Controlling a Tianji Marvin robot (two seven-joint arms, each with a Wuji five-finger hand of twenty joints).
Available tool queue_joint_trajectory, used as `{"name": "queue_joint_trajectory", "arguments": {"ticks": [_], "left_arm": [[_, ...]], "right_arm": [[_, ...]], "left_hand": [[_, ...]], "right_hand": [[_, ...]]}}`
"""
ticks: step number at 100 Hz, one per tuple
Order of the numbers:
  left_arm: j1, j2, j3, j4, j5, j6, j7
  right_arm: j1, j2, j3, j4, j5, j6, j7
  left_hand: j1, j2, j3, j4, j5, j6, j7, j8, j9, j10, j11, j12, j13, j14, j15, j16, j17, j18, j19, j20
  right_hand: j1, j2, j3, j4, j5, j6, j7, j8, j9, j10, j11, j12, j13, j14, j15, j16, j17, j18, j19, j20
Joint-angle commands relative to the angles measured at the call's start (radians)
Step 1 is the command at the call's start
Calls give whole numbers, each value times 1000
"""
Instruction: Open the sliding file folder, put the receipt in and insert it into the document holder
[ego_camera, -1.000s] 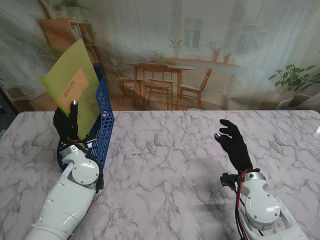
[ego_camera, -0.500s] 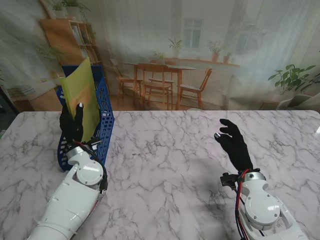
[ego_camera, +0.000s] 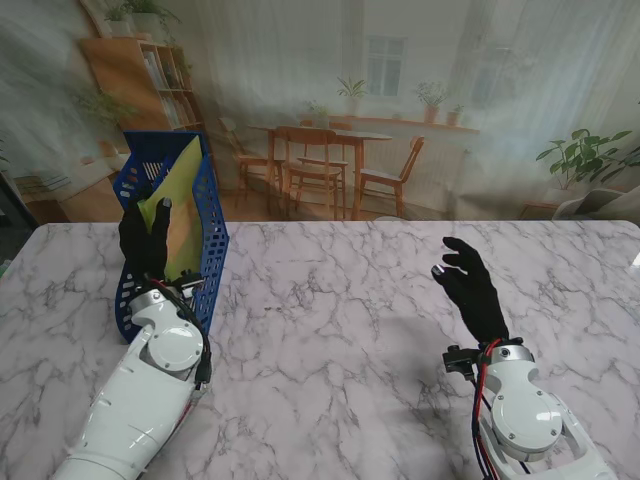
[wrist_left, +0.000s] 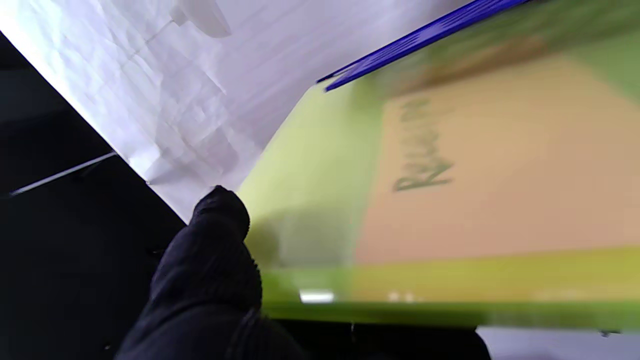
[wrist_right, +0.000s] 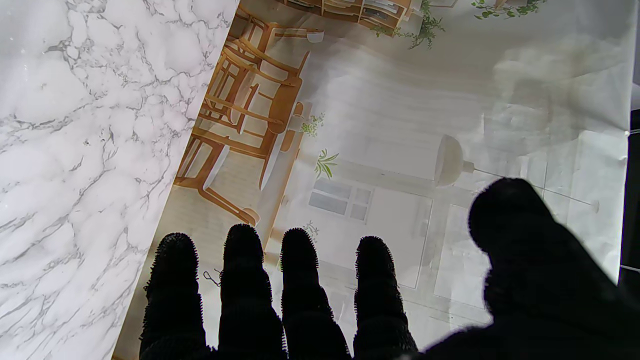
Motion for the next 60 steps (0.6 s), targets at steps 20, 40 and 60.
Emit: {"name": "queue_joint_trajectory", "arguments": {"ticks": [20, 40, 60], "left_arm": [[29, 55, -65, -233, 53, 41, -120], [52, 87, -109, -449, 66, 117, -233], [102, 111, -109, -650, -21, 148, -387]], "right_arm": [[-4, -1, 6, -2, 7, -10, 4], [-2, 1, 8, -3, 9, -14, 13], [11, 9, 2, -12, -23, -23, 30]], "left_hand": [[-7, 20, -5, 24, -28, -4, -17, -3, -30, -35, 3, -2, -28, -11, -27, 3, -19, -71, -25, 24], [5, 36, -4, 22, -9, 3, -19, 1, -16, -26, 0, -5, -27, -3, -27, 5, -23, -62, -27, 28], [6, 58, -28, 5, 74, -39, -39, 43, -47, -25, -49, -32, -81, 4, -89, 3, -101, -5, -99, 10]], "right_hand": [[5, -3, 14, 9, 12, -3, 3, 2, 17, -16, 11, 3, 15, -35, 15, 3, 1, -31, -18, 16], [6, -4, 12, 10, 27, -2, 6, 1, 18, -14, 8, 2, 13, -35, 13, 2, 0, -30, -20, 16], [8, -17, 16, 11, 165, 8, 2, -12, 23, -24, -15, -8, -19, -29, -20, -14, -7, -36, -34, 11]]}}
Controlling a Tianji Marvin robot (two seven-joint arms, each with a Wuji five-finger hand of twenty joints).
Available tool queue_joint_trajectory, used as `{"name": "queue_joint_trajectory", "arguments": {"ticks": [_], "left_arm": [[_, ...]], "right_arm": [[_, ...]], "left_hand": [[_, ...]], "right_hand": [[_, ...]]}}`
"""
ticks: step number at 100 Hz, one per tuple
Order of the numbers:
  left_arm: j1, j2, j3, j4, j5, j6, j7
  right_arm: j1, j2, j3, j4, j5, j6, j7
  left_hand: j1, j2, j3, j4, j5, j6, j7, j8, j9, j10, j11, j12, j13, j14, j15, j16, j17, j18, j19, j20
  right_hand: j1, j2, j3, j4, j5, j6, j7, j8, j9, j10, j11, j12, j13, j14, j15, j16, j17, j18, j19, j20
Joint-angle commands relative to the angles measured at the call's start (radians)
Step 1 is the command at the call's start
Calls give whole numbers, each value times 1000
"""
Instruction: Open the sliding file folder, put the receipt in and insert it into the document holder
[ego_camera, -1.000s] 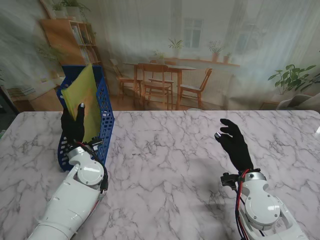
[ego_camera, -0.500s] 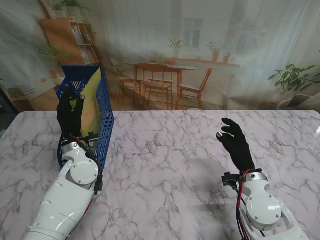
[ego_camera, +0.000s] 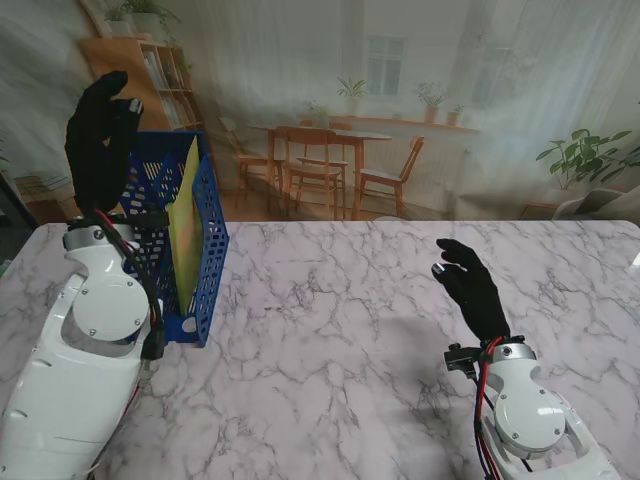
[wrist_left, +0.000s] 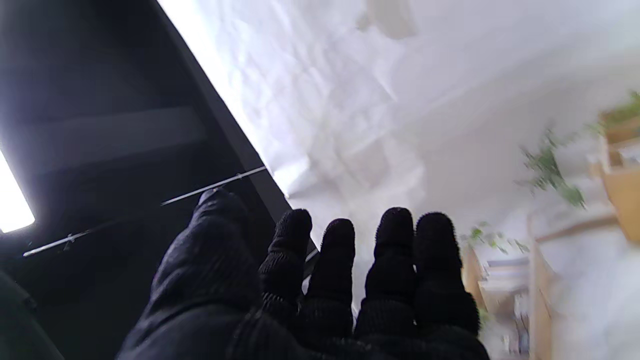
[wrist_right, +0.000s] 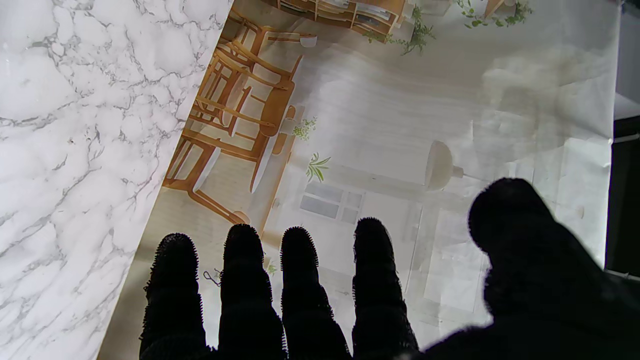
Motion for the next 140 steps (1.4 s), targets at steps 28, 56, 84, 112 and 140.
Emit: {"name": "queue_joint_trajectory", "arguments": {"ticks": [28, 56, 84, 112, 140], "left_arm": [[103, 31, 162, -166, -178, -2, -202], [115, 26, 352, 45, -294, -36, -283], [91, 23, 415, 275, -253, -48, -312], [133, 48, 315, 231, -158, -69, -313], [118, 47, 286, 260, -156, -83, -309]], "right_arm": [[61, 12, -53, -14, -22, -11, 44], [117, 13, -126, 40, -44, -42, 45], [150, 9, -176, 118, -38, -73, 45], [142, 17, -165, 129, -44, -92, 72], [177, 16, -170, 152, -46, -112, 71]], "left_hand": [[-44, 95, -36, -2, 69, -25, -113, 57, 71, 22, 15, 70, -3, 32, -39, 71, -41, 31, -11, 27], [-42, 101, -36, -1, 64, -24, -138, 55, 17, 38, 195, 373, -23, 72, 119, 359, -76, 49, 66, 71], [-41, 113, -36, 0, 70, -10, -163, 46, -31, 60, -103, 66, -63, 57, -113, 141, -114, 55, -71, 3], [-45, 124, -39, 0, 70, -8, -170, 43, -12, 49, -95, 64, -57, 53, -107, 130, -114, 69, -75, 1], [-43, 128, -37, 0, 69, -1, -177, 42, -6, 54, -96, 68, -61, 59, -109, 127, -120, 74, -77, 1]], "right_hand": [[4, -24, 17, 11, 95, -23, -25, -21, 55, -92, -77, -33, -9, -45, -61, -29, 2, -39, -55, 7], [-12, -22, 22, 12, 126, -32, -19, -21, 76, -107, -80, -30, 9, -52, -58, -24, 17, -36, -60, 12], [-23, -26, 32, 11, 127, -39, -12, -21, 87, -113, -79, -26, 18, -54, -46, -20, 26, -29, -57, 17], [-24, -23, 35, 11, 138, -36, -10, -24, 120, -114, -82, -27, 39, -51, -34, -17, 34, -18, -52, 19], [-25, -24, 34, 11, 147, -36, -12, -27, 134, -115, -84, -26, 50, -52, -30, -17, 38, -13, -48, 18]]}}
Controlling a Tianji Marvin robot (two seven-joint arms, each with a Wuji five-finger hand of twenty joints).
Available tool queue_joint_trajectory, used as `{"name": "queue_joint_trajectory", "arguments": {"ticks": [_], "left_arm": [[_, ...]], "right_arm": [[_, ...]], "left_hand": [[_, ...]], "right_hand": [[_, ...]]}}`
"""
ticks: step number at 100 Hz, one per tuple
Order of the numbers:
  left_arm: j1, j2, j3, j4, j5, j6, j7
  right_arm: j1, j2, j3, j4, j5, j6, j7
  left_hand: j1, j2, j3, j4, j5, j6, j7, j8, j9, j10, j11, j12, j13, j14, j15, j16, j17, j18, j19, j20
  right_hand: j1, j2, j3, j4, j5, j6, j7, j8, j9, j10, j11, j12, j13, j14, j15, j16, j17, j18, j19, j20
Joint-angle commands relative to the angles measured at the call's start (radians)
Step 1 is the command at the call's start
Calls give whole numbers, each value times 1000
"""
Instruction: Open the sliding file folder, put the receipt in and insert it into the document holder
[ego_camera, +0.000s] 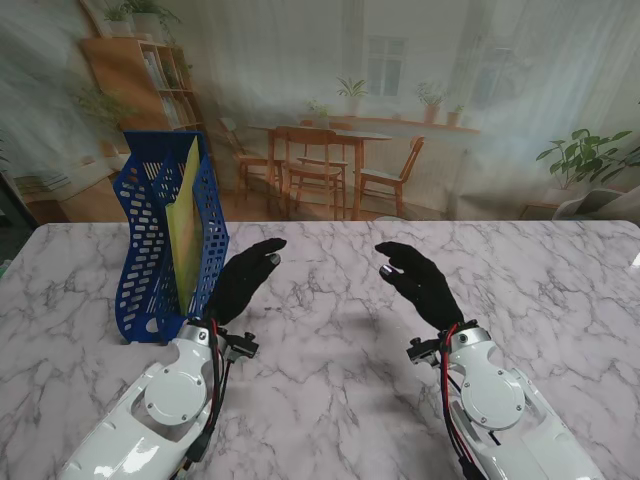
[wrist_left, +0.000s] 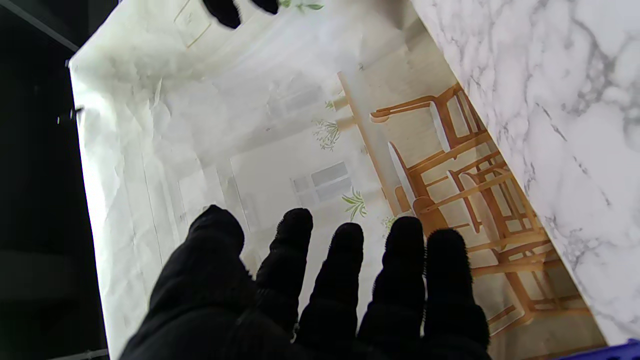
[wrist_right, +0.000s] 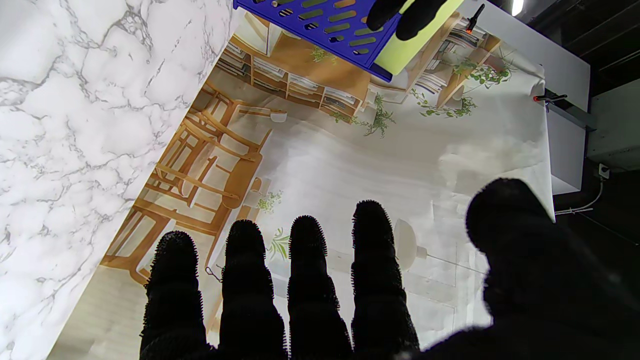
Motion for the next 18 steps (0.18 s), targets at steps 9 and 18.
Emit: {"name": "queue_joint_trajectory", "arguments": {"ticks": [9, 18], "left_arm": [[-26, 1, -3, 35, 2, -3, -12], [-29, 0, -2, 37, -2, -1, -13]], "right_arm": [[23, -1, -4, 20, -2, -5, 2], [26, -2, -8, 27, -7, -2, -2]], "left_hand": [[-3, 37, -26, 0, 16, -1, -19, -7, -5, -11, -7, 4, -12, -4, -20, -15, -16, 2, -16, -9], [-2, 37, -26, 0, 17, 2, -20, -7, -4, -10, -7, 6, -11, -4, -18, -15, -16, 1, -17, -9]], "right_hand": [[-24, -23, 12, 11, 21, -34, 1, -15, 18, -39, -21, -3, 21, -40, -23, -17, 7, -12, -5, 17], [-22, -23, 13, 11, 21, -33, 1, -15, 19, -37, -21, -2, 22, -38, -22, -16, 8, -12, -3, 17]]}}
